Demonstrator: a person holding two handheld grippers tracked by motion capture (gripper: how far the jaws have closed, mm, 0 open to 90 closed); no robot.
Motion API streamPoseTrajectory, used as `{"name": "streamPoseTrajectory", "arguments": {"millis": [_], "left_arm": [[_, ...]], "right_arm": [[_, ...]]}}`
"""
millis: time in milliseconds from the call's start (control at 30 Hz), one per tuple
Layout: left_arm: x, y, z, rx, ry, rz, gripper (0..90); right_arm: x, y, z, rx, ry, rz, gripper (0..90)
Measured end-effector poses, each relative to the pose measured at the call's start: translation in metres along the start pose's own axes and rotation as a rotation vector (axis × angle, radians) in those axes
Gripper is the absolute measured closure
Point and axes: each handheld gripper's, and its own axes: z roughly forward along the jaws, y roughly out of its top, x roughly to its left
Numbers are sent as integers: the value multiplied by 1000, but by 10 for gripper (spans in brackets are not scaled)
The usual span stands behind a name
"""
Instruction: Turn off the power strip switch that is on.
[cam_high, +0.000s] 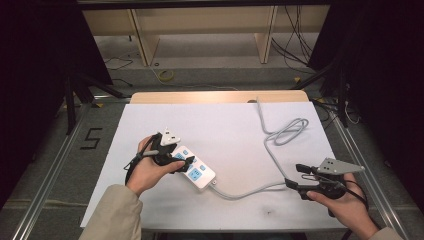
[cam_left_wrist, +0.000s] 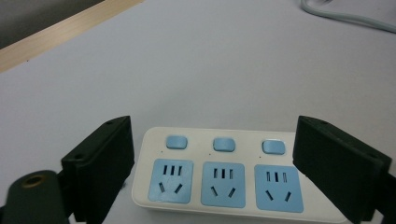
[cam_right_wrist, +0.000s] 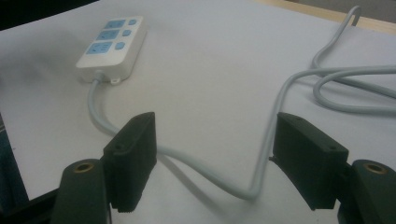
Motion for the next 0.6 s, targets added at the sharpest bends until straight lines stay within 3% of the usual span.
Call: {"name": "streamPoseTrajectory", "arguments": {"millis": [600], "left_arm": [[-6,-19,-15,-30,-7,23,113]], "right_arm": [[0,0,0,0,-1,-2,304]]}}
